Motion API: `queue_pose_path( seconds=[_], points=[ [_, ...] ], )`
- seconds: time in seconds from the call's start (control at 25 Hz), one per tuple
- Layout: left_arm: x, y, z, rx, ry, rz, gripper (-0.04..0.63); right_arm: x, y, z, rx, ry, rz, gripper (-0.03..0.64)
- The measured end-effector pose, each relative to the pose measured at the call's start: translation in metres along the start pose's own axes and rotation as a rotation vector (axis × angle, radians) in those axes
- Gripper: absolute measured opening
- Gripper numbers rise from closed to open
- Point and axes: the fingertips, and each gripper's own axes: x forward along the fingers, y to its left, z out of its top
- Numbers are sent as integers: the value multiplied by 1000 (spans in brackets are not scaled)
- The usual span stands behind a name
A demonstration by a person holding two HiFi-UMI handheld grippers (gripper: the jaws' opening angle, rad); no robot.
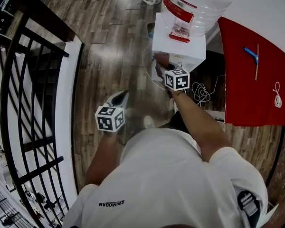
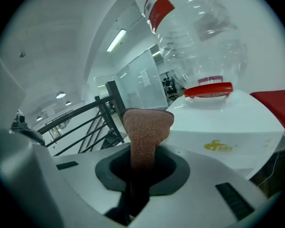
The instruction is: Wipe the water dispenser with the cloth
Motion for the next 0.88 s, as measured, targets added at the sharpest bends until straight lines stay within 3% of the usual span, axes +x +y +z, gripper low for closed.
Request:
queue_pose_path(
  seconds=[0.16,0.4,0.88],
  points=[
    [-21,16,-8,-24,-6,57,-11,31,21,1,-64,24,10,55],
    [-30,24,-7,-5,-4,84,-11,53,20,-3,-78,41,6,55],
    [-9,11,6,19,-1,39,-11,37,-9,-22,-81,76,-43,55]
  ],
)
